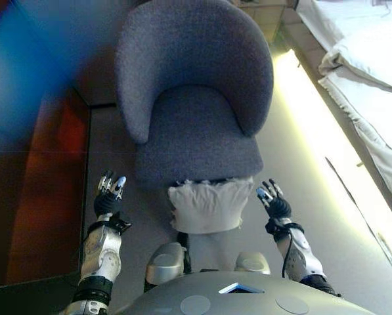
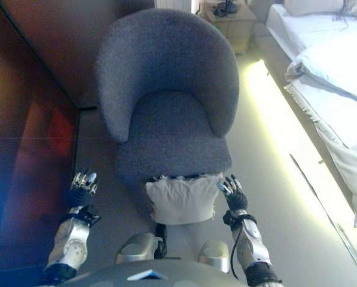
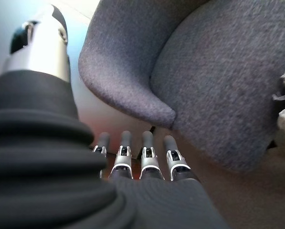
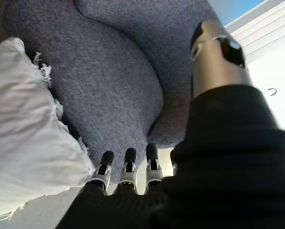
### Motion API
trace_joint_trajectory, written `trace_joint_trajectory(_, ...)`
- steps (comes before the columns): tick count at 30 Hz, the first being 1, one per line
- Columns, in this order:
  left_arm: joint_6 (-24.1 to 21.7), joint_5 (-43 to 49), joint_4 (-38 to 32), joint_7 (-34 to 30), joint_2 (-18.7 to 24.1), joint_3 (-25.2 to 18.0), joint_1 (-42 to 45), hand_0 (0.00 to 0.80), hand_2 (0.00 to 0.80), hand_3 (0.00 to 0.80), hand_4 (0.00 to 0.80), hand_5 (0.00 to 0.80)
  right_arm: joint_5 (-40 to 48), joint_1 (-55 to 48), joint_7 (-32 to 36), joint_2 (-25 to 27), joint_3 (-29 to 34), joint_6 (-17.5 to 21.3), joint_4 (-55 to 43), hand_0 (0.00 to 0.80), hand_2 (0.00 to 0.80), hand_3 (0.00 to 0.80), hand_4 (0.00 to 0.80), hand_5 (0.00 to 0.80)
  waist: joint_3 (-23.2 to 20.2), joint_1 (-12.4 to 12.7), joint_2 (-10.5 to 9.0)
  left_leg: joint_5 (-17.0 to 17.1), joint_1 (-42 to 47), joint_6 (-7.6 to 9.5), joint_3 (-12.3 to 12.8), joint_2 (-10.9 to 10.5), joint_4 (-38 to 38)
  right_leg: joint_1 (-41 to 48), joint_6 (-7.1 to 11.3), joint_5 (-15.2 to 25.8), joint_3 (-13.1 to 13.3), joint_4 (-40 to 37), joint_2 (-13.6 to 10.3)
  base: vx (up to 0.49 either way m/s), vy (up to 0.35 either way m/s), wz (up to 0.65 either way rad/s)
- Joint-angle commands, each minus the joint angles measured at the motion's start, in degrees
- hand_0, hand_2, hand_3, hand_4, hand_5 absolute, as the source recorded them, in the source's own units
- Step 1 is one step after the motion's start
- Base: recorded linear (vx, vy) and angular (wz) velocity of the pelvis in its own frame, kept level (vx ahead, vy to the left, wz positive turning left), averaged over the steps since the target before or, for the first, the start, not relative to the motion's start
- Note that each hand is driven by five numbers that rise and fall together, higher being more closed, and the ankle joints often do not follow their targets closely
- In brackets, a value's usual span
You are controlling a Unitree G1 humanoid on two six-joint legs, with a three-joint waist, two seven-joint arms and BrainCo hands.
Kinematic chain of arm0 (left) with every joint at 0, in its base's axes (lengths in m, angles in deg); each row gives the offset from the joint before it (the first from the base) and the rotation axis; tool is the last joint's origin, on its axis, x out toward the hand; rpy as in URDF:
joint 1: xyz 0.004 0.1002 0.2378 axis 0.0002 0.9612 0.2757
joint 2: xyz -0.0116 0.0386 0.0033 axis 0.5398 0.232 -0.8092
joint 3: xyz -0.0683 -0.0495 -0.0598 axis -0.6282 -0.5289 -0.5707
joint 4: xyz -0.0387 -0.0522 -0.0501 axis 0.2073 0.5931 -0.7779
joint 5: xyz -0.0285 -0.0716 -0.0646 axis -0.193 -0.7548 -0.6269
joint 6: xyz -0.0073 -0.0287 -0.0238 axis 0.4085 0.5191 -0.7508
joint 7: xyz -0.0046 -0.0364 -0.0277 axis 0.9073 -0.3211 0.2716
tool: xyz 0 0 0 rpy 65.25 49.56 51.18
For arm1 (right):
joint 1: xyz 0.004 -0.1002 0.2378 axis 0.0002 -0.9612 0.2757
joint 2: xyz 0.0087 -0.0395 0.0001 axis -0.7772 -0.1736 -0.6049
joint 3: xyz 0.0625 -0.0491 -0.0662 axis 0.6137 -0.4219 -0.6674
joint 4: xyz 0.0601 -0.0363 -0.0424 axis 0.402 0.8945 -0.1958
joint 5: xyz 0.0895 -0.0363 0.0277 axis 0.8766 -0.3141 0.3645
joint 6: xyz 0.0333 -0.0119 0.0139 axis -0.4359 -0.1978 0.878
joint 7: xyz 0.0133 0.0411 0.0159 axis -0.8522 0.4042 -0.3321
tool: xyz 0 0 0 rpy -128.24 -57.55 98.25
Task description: Pick up the cushion and take it to the sofa
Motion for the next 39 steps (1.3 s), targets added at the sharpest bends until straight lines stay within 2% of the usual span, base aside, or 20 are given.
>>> trace_joint_trajectory(1, -2.67, 0.96, -5.13, -1.62, 2.61, -0.08, 2.06, 0.000, 0.000, 0.000, 0.000, 0.000, 1.24, 0.12, 0.24, 1.10, -0.39, 2.32, -2.88, 0.000, 0.000, 0.000, 0.000, 0.000, -1.35, -2.08, -0.52, -4.53, -1.48, -0.68, -3.37, 0.65, 4.20, -2.26, 2.04, 15.75, 1.49, -14.87, 2.14, 0.097, -0.127, 0.01)
trace_joint_trajectory(2, -2.70, 0.93, -5.74, -1.24, 3.02, 0.17, 1.85, 0.000, 0.000, 0.000, 0.000, 0.000, 1.60, 0.50, 0.56, 1.22, -0.65, 2.42, -2.73, 0.000, 0.000, 0.000, 0.000, 0.000, -0.79, -2.27, -0.93, -5.15, -1.20, -0.74, -3.27, 0.55, 4.37, -2.78, 2.49, 15.74, 1.40, -17.52, 2.95, 0.074, -0.158, 0.08)
trace_joint_trajectory(5, -2.32, 0.87, -6.69, -1.24, 3.87, 0.35, 1.07, 0.000, 0.000, 0.000, 0.000, 0.000, 2.50, 2.33, 0.93, 1.37, -1.50, 2.55, -1.93, 0.000, 0.000, 0.000, 0.000, 0.000, 0.42, -2.21, -2.40, -7.10, -0.91, -1.09, -2.54, 0.44, 5.75, -3.85, 4.11, 17.42, 0.45, -23.92, 3.47, 0.069, -0.184, 0.00)
trace_joint_trajectory(10, -1.62, 2.14, -8.11, -2.07, 4.35, 1.47, 1.39, 0.000, 0.000, 0.000, 0.000, 0.000, 3.90, 3.71, 1.42, 0.72, -1.00, 0.77, -0.63, 0.000, 0.000, 0.000, 0.000, 0.000, 1.47, -2.60, -4.49, -10.54, 1.77, -1.17, -1.36, 1.70, 7.49, -6.12, 6.40, 20.96, -1.21, -27.68, 2.06, 0.180, -0.145, -0.04)
trace_joint_trajectory(12, -1.56, 3.83, -8.73, -2.16, 4.10, 1.84, 1.79, 0.000, 0.000, 0.000, 0.000, 0.000, 3.86, 3.36, 1.92, 0.47, -0.79, -0.19, -0.37, 0.000, 0.000, 0.000, 0.000, 0.000, 1.05, -2.39, -4.65, -10.96, 2.04, -1.31, -1.76, 2.47, 8.31, -4.72, 5.95, 18.29, -1.74, -28.62, 2.14, 0.213, -0.149, -0.02)
trace_joint_trajectory(17, -0.06, 4.36, -8.60, -2.08, 3.84, 2.62, 2.92, 0.000, 0.000, 0.000, 0.000, 0.000, 2.65, 2.99, 2.10, 1.13, -1.17, -0.02, -0.66, 0.000, 0.000, 0.000, 0.000, 0.000, -0.76, -2.58, -4.05, -10.24, 4.22, -2.92, -2.34, 4.82, 7.87, -1.05, 4.48, 12.62, -3.06, -28.71, 3.75, 0.234, -0.132, 0.14)
trace_joint_trajectory(20, 1.04, 5.05, -7.09, -1.61, 3.30, 2.94, 2.98, 0.000, 0.000, 0.000, 0.000, 0.000, 0.31, 3.54, 1.52, 2.39, -1.36, -0.23, -0.89, 0.000, 0.000, 0.000, 0.000, 0.000, -1.58, -2.90, -3.62, -10.02, 5.05, -4.07, -2.42, 6.00, 8.12, -0.27, 3.59, 10.40, -3.53, -28.52, 4.79, 0.183, -0.122, 0.09)
trace_joint_trajectory(22, 1.29, 6.54, -5.22, -1.35, 3.02, 3.29, 2.86, 0.000, 0.000, 0.000, 0.000, 0.000, -3.29, 4.44, 0.55, 3.89, -2.00, -0.28, -0.55, 0.000, 0.000, 0.000, 0.000, 0.000, -1.81, -3.06, -3.19, -9.63, 4.95, -5.14, -1.93, 7.16, 10.73, -0.22, 2.37, 9.26, -4.71, -28.01, 5.22, 0.162, -0.130, 0.07)
trace_joint_trajectory(24, 1.06, 8.73, -2.62, -1.17, 2.72, 3.49, 2.48, 0.000, 0.000, 0.000, 0.000, 0.000, -7.05, 5.15, 0.23, 5.34, -2.56, -0.90, 0.00, 0.000, 0.000, 0.000, 0.000, 0.000, -1.59, -3.32, -2.52, -6.58, 3.38, -6.64, -0.28, 9.29, 15.86, 0.25, 0.69, 7.86, -6.05, -27.26, 5.76, 0.148, -0.110, 0.07)
trace_joint_trajectory(26, 0.66, 9.97, 0.28, -1.16, 2.42, 4.25, 1.43, 0.000, 0.000, 0.000, 0.000, 0.000, -8.51, 5.74, 0.49, 6.77, -3.03, -1.70, 0.88, 0.000, 0.000, 0.000, 0.000, 0.000, -0.94, -3.40, -1.77, -3.57, 0.57, -7.81, 0.02, 10.37, 19.83, 0.80, -0.43, 7.11, -6.78, -26.96, 6.11, 0.114, -0.027, 0.21)
trace_joint_trajectory(28, 0.20, 9.55, 2.69, -0.92, 1.79, 4.89, 0.15, 0.000, 0.000, 0.000, 0.000, 0.000, -8.52, 7.10, 1.33, 7.85, -3.39, -1.97, 2.61, 0.000, 0.000, 0.000, 0.000, 0.000, -0.26, -3.08, -0.82, -2.58, -0.85, -8.04, -0.90, 9.49, 18.68, 0.63, -0.49, 6.99, -6.63, -26.80, 6.13, 0.075, 0.092, 0.17)
trace_joint_trajectory(29, -0.04, 9.27, 3.77, -0.70, 1.37, 5.39, -0.75, 0.000, 0.000, 0.000, 0.000, 0.000, -7.97, 8.30, 1.62, 8.28, -3.71, -1.96, 3.86, 0.000, 0.000, 0.000, 0.000, 0.000, 0.19, -2.68, -0.11, -2.21, -1.47, -7.92, -1.67, 8.35, 16.61, 0.26, -0.30, 7.03, -6.27, -26.83, 6.31, 0.045, 0.121, -0.02)
trace_joint_trajectory(31, -0.16, 8.89, 5.16, -0.50, 0.81, 6.36, -2.40, 0.000, 0.000, 0.000, 0.000, 0.000, -7.45, 10.35, 1.40, 8.69, -3.98, -1.06, 5.64, 0.000, 0.000, 0.000, 0.000, 0.000, 0.99, -2.18, 0.90, -1.84, -3.19, -7.54, -0.56, 7.29, 13.51, -0.91, -0.12, 6.87, -6.14, -26.66, 6.55, -0.039, 0.107, -0.09)
trace_joint_trajectory(32, -0.40, 8.81, 6.06, -0.50, 0.67, 6.92, -3.61, 0.000, 0.000, 0.000, 0.000, 0.000, -7.15, 11.64, 0.80, 8.83, -4.14, -0.79, 6.26, 0.000, 0.000, 0.000, 0.000, 0.000, 1.52, -2.05, 1.07, -2.71, -4.14, -7.06, -0.06, 6.89, 12.48, -2.23, 0.09, 6.93, -6.31, -26.11, 6.19, -0.098, 0.087, -0.08)
trace_joint_trajectory(34, -0.81, 8.38, 8.15, -0.46, 0.54, 7.55, -5.72, 0.000, 0.000, 0.000, 0.000, 0.000, -7.50, 13.77, -0.27, 8.85, -4.64, -0.55, 7.49, 0.000, 0.000, 0.000, 0.000, 0.000, 2.50, -1.96, 1.23, -5.03, -5.31, -5.74, -0.58, 5.60, 11.11, -5.31, 0.60, 7.15, -6.11, -24.11, 5.27, -0.131, 0.117, -0.03)
trace_joint_trajectory(36, -1.43, 9.18, 9.89, -0.03, 0.47, 8.45, -7.95, 0.000, 0.000, 0.000, 0.000, 0.000, -6.95, 15.37, -1.25, 8.75, -5.02, -0.80, 8.34, 0.000, 0.000, 0.000, 0.000, 0.000, 4.15, -1.88, 1.64, -5.77, -7.83, -4.95, -0.98, 4.81, 12.11, -8.48, 0.88, 7.07, -5.77, -20.78, 4.29, -0.172, 0.127, 0.01)
trace_joint_trajectory(39, -1.69, 9.16, 12.05, 0.16, 1.54, 10.15, -12.34, 0.000, 0.000, 0.000, 0.000, 0.000, -7.32, 18.53, -3.33, 8.96, -5.73, -0.37, 10.84, 0.000, 0.000, 0.000, 0.000, 0.000, 7.71, -0.69, 2.18, -7.17, -13.49, -3.52, -1.70, 3.69, 17.10, -14.34, 0.79, 7.85, -5.35, -12.01, 0.73, -0.179, 0.081, 0.06)
